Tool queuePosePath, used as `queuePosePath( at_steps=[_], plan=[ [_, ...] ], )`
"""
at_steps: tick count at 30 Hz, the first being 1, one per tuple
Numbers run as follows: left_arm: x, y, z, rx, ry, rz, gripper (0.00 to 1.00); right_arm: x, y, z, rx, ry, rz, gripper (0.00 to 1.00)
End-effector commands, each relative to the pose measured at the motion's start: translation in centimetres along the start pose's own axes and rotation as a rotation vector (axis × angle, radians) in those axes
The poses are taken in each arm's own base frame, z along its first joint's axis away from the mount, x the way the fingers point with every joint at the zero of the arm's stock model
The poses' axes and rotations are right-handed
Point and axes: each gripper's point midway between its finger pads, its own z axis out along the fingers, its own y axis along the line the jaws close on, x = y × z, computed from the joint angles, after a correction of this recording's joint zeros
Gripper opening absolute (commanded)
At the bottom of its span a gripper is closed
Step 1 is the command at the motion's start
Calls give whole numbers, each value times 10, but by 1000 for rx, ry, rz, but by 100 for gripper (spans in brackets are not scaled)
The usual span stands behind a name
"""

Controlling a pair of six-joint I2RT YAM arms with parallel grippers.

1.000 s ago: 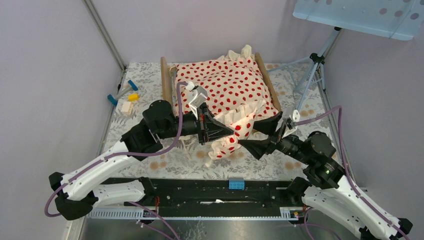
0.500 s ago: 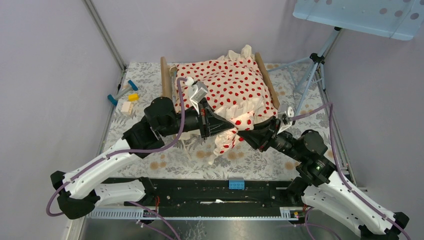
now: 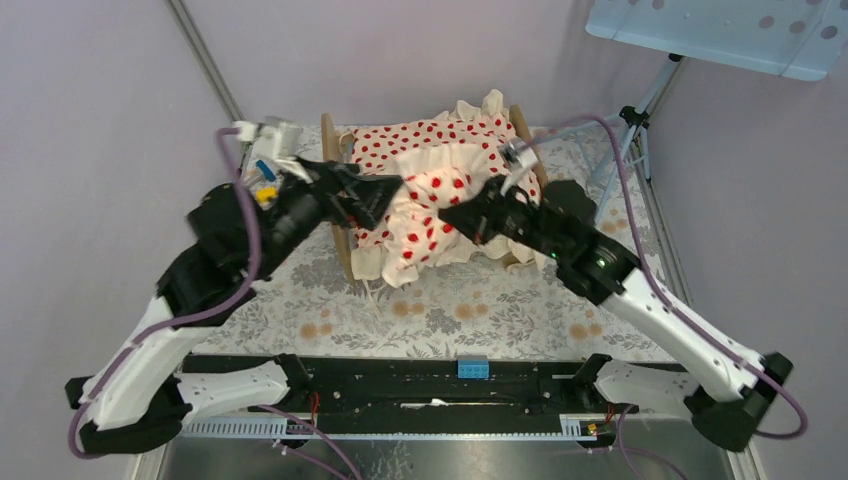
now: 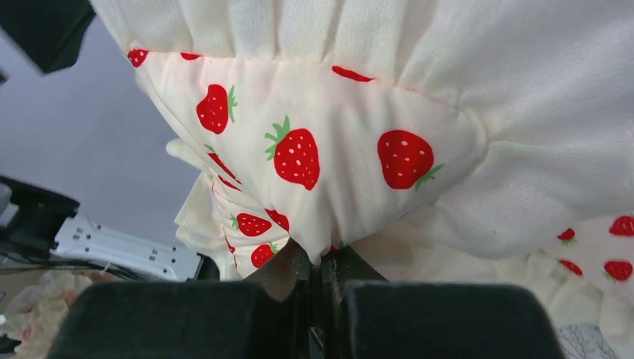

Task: Set up the pet bed
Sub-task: Place the pillow on the mattress.

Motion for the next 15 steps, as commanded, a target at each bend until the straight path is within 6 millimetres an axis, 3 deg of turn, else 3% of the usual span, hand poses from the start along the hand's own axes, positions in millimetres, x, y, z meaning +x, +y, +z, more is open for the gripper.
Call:
queuePosePath(
  at_steps=[1, 6, 8, 15],
  plan=[
    [-37, 52, -55, -265, -119, 12, 99, -12, -11, 34, 71, 118, 105, 0],
    [-32, 68, -83, -321, -125, -9, 99, -38, -44, 80, 17, 154, 268, 0],
    [-29, 72, -89, -332, -124, -12, 99, -51, -46, 98, -55, 154, 294, 0],
    [-24, 79, -98, -354, -112, -3, 99, -50, -56, 161, -183, 244, 388, 0]
  ],
)
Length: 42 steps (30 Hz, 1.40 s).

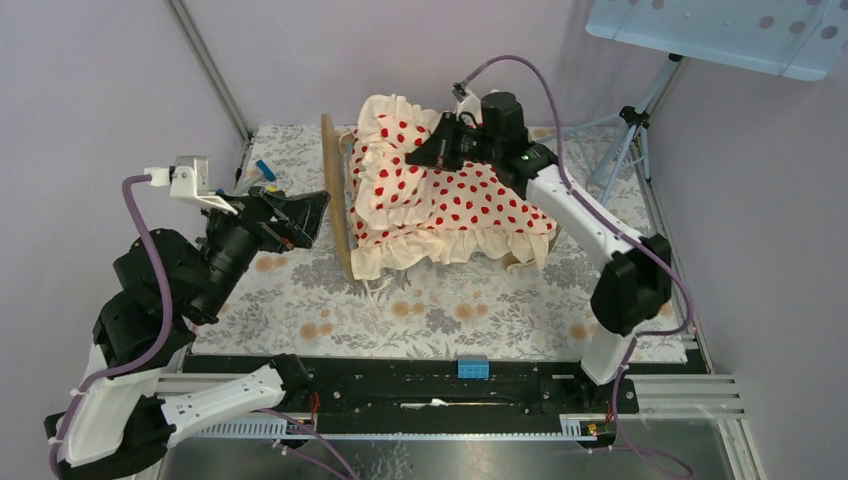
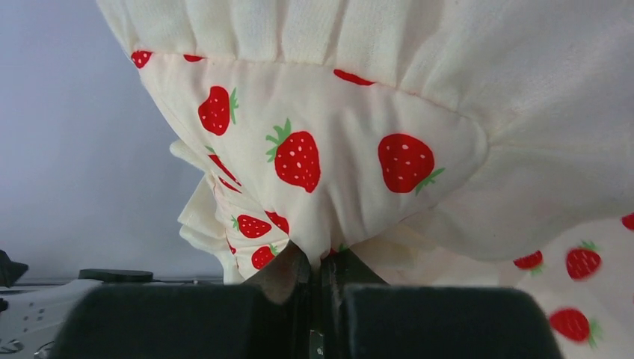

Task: Set up the pet bed
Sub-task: Place the pillow on the mattress.

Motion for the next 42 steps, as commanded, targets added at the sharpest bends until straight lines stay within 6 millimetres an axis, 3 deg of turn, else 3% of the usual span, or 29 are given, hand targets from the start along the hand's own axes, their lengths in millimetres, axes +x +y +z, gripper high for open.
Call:
queuePosePath(
  at_steps=[1, 13, 31, 38, 42],
  plan=[
    [4, 11, -1, -45, 3, 14, 99, -16, 46, 16, -217, 52, 17, 0],
    [7, 21, -9, -64, -3, 11, 99, -10, 16, 86, -229, 136, 135, 0],
    [20, 21, -7, -55, 27, -4, 99, 17, -42, 141, -69, 213, 170, 0],
    [24, 18, -5, -44, 35, -8, 99, 30, -64, 163, -21, 247, 176, 10],
    [22, 16, -5, -37, 32, -15, 99, 26, -64, 164, -15, 231, 160, 35]
  ],
)
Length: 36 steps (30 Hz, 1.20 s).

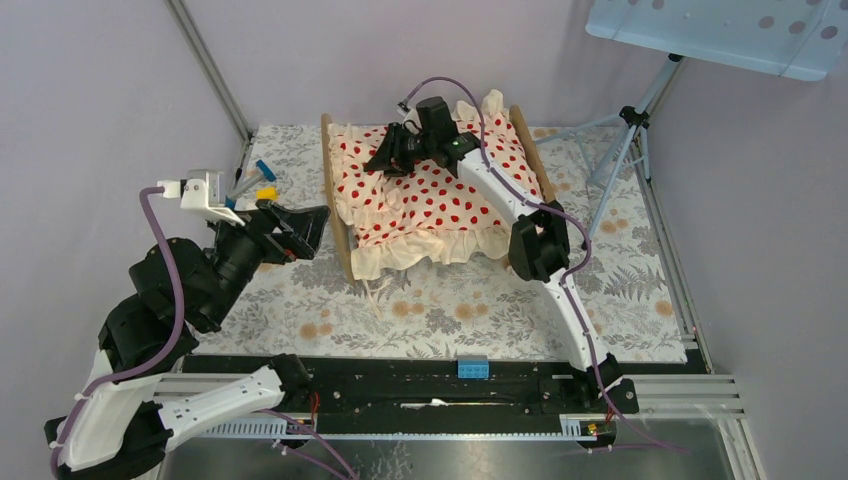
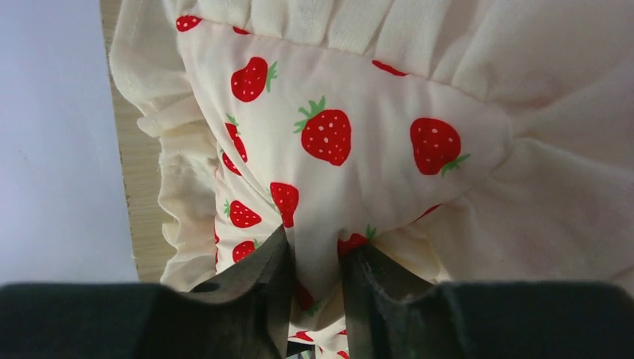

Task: Set up the pet bed
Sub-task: Place the pillow on the mattress, then reset both arms

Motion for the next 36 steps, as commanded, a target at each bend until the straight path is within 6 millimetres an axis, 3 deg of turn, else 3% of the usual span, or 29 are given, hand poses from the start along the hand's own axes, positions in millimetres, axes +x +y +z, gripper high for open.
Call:
queuePosePath(
  at_steps=[1, 8, 12, 17, 23, 29, 33, 34, 36],
  plan=[
    [-9, -7, -1, 29, -29, -34, 99, -4, 22, -4, -9, -27, -67, 38],
    [-10, -5, -6, 39, -43, -70, 99, -23, 63, -37, 2, -126, -187, 66],
    [-7, -1, -6, 21, -37, -75, 99, -33, 80, -60, 48, -190, -257, 77],
    [1, 11, -3, -48, -21, -52, 99, -39, 77, -90, 185, -256, -368, 84],
    [7, 18, 4, -116, -2, -49, 99, -40, 81, -144, 334, -354, -482, 86],
    [22, 36, 5, -221, 25, -75, 99, -12, 87, -206, 421, -415, -488, 91],
    [40, 50, 3, -276, 53, -99, 99, 25, 85, -255, 441, -481, -506, 94],
    [45, 53, 2, -283, 59, -106, 99, 41, 71, -265, 464, -481, -502, 95],
    [58, 57, 2, -297, 83, -114, 99, 66, 62, -293, 480, -527, -504, 98]
  ],
)
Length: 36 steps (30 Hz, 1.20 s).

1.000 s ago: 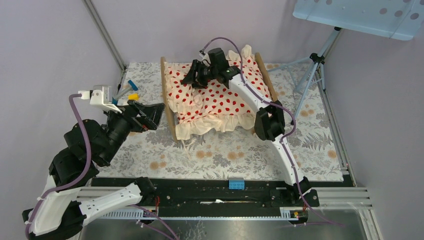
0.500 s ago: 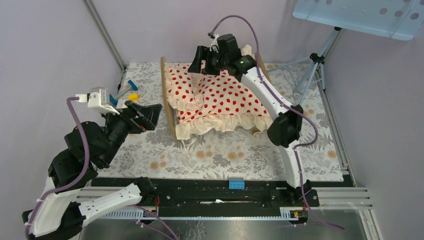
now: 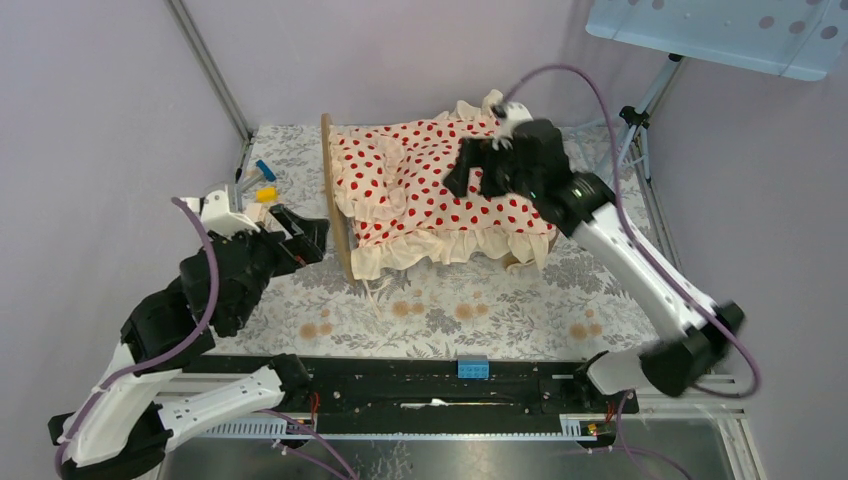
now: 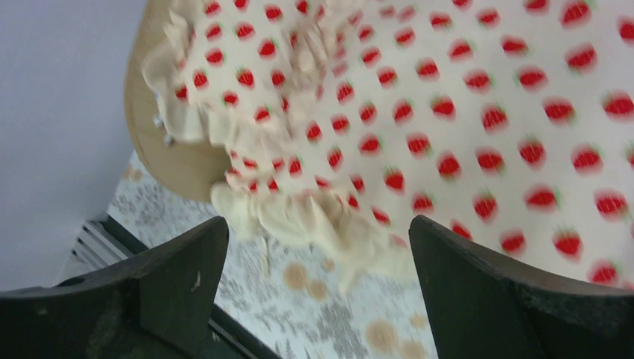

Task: Set up the pet bed
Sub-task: Reset both arms

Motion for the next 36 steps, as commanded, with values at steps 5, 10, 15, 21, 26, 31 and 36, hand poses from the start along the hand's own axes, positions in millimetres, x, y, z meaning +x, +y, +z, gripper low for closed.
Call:
queuePosePath(
  at_steps=[5, 10, 15, 21, 26, 31, 36],
  plan=[
    [50, 29, 9, -88, 74, -48, 99, 50, -47, -128, 106, -240, 6, 99],
    [72, 43, 12, -108, 93, -44, 99, 81, -63, -171, 100, -326, -11, 100],
    [87, 54, 15, -138, 111, 0, 99, 83, -79, -206, 146, -436, -60, 100],
    [101, 65, 18, -155, 119, 26, 99, 95, -99, -223, 215, -488, -20, 100],
    [109, 73, 16, -148, 116, 33, 99, 108, -106, -230, 220, -504, -16, 100],
    [108, 79, 12, -134, 92, 8, 99, 114, -114, -238, 233, -544, -15, 100],
    [110, 79, 13, -108, 72, -9, 99, 122, -118, -239, 235, -554, -11, 100]
  ],
)
